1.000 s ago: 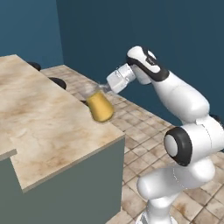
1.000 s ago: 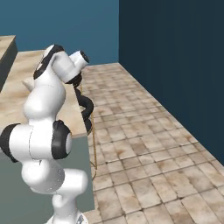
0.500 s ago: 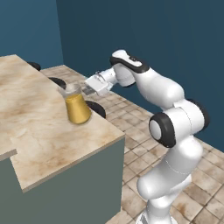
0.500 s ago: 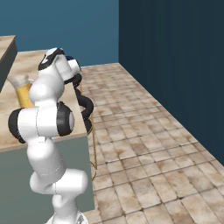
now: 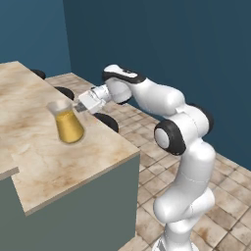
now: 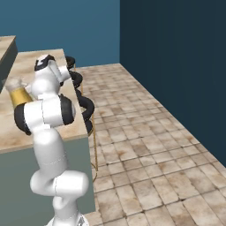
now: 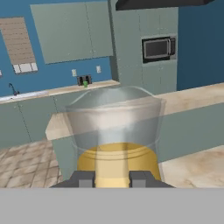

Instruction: Place the pitcher and cup on the dining counter for serving.

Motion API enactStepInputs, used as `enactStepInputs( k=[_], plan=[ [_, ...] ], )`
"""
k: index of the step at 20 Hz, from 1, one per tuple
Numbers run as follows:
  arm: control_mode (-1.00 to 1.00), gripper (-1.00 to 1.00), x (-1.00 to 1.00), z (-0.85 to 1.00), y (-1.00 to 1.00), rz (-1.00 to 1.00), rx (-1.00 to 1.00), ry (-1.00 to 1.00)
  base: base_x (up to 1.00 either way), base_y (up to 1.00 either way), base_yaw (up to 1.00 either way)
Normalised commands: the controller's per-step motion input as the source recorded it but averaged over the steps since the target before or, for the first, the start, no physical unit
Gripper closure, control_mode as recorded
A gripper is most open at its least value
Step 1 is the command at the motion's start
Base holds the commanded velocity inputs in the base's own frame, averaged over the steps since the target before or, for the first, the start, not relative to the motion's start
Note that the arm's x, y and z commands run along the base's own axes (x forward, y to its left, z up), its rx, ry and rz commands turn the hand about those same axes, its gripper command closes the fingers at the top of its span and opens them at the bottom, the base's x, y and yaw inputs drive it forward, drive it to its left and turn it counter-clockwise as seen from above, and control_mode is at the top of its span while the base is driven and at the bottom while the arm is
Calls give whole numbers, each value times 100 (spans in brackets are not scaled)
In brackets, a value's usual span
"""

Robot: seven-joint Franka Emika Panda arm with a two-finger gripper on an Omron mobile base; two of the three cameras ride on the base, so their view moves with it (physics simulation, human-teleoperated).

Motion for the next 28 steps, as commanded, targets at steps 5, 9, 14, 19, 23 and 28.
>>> enactStepInputs(
  k=[5, 9, 14, 19, 23, 28],
  plan=[
    [-100, 100, 2, -48, 2, 0, 0, 0, 0, 0, 0],
    [-100, 100, 3, -44, 0, 0, -1, 0, 0, 0, 0],
    [-100, 100, 5, -44, 0, 0, -3, 0, 0, 0, 0],
    [-100, 100, 8, -37, 0, 0, -5, 0, 0, 0, 0],
    [-100, 100, 14, -31, 0, 0, -2, 0, 0, 0, 0],
    [-100, 100, 18, -29, 0, 0, 0, 0, 0, 0, 0]
  ],
)
